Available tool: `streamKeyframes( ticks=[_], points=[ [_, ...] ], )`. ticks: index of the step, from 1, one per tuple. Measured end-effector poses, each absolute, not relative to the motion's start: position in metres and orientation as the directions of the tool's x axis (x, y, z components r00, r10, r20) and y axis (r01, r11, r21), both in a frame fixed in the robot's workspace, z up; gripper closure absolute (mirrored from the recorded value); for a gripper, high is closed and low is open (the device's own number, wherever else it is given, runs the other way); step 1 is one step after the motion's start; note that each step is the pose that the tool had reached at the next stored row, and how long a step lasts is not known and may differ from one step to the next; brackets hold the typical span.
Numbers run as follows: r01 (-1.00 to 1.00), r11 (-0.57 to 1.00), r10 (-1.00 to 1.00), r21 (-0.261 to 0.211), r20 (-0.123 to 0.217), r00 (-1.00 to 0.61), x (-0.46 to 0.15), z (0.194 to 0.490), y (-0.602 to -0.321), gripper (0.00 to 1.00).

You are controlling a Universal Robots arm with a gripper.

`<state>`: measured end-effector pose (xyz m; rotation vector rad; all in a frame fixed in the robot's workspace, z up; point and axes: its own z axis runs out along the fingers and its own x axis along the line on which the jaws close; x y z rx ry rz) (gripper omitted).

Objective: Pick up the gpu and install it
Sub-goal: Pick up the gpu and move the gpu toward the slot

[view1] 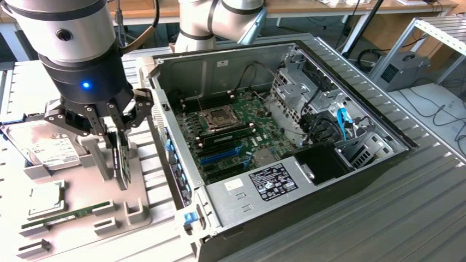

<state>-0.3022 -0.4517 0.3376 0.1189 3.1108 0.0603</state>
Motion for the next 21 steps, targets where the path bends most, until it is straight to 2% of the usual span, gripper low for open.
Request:
streamKeyframes(
  ticks=[21],
  points=[
    [0.076,0.996,0.077,0.040,-0.026,-0.997,-0.302,0.350,-0.452,0.74]
  ],
)
